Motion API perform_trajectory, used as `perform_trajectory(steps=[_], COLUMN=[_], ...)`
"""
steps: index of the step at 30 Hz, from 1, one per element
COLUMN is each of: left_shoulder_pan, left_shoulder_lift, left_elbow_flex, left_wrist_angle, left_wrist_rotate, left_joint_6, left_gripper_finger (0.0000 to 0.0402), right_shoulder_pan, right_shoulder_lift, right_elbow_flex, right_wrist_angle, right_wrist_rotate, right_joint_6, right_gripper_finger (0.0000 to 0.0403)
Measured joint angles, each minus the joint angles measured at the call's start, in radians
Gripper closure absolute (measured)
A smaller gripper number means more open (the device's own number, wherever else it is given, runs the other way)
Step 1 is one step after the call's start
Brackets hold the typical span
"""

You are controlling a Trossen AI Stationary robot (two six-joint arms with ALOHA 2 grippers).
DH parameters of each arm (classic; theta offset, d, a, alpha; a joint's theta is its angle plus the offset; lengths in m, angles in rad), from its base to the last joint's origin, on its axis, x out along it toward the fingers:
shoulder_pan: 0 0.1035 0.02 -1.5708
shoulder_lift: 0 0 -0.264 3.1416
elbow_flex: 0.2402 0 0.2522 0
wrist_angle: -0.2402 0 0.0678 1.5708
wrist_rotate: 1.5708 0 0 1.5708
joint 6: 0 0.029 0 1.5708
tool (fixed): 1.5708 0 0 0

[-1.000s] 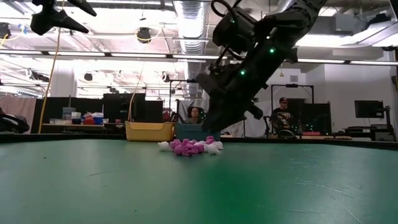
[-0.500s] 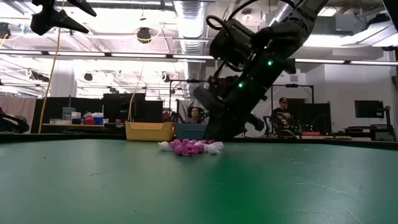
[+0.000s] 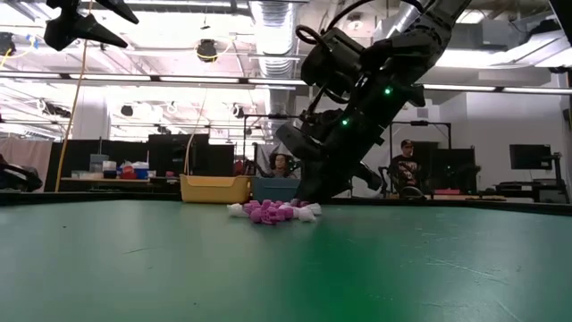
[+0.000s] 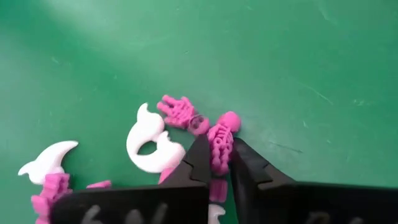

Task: Sort Halloween decoration
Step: Put the pink skeleton into the yellow bin

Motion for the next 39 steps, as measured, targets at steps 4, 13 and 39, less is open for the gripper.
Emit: perform_trajectory(steps=[4,13,39], left_shoulder_pan=[0.000,0.000,0.000], left_shoulder_lift=[0.000,0.000,0.000], left_elbow_flex=[0.000,0.000,0.000], left_wrist_angle=[0.000,0.000,0.002], left_wrist_rotate=[0.005,0.014,0.096], left_joint_6=[0.000,0.020,-0.011], left_gripper_finger=[0.0170,0.0170,0.0170], right_shoulder_pan=[-0.007,-0.034,0.104], right_shoulder_lift=[-0.014,-0.078,-0.175], right_elbow_flex=[0.002,0.016,0.018], right_wrist_angle=[-0.013,-0.050,0.303], right_wrist_rotate=[-0.002,-0.002,-0.039], right_joint_6=[-0.002,-0.005,-0.055], right_gripper_finger=[0.0395,0.0394,0.0396])
